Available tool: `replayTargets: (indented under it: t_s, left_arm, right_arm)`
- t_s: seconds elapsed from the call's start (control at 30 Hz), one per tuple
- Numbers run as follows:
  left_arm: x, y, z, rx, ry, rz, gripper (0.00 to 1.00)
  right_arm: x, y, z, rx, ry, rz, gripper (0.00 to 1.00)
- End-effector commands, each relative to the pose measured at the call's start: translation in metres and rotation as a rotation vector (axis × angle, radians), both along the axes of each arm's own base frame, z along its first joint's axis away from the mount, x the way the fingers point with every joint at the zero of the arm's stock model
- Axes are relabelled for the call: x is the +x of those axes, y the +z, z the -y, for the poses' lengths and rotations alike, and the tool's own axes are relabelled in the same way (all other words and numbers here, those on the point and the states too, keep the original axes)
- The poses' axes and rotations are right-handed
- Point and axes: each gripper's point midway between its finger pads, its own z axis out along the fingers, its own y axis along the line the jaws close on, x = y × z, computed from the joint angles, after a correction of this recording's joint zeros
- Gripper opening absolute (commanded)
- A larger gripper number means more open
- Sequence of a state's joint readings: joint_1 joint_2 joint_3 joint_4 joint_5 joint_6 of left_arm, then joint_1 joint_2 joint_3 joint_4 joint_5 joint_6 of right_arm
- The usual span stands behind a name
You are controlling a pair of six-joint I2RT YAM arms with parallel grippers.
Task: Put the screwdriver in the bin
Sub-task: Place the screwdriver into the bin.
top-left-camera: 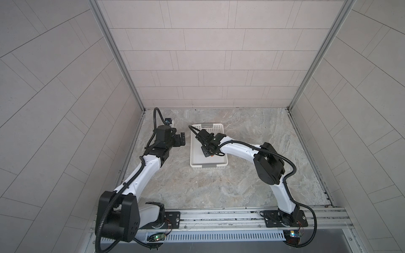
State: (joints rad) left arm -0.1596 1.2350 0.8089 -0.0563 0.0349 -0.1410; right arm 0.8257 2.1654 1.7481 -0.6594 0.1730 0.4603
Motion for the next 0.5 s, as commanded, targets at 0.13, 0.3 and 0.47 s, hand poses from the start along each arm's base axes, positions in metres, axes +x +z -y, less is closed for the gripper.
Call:
replayTargets:
  t_s: [0.13,0.3,0.47]
  left_arm:
    - [0.0023,0.0018,0.0027,-0.006,-0.01,0.017,1.0]
    - [0.0031,0.0015,0.0033,-0.011,-0.011,0.017,1.0]
    - [0.0038,0.0008,0.0034,-0.01,-0.011,0.016,1.0]
  right_arm:
    - [0.0038,-0.0111,0.0121,-0.042,-0.024,-0.011,0.23]
    - [0.0043,-0.012,0.0137,-0.044,-0.023,-0.017,0.29]
    - [0.0042,-0.0118,0.0149,-0.052,-0.016,-0.021,0.33]
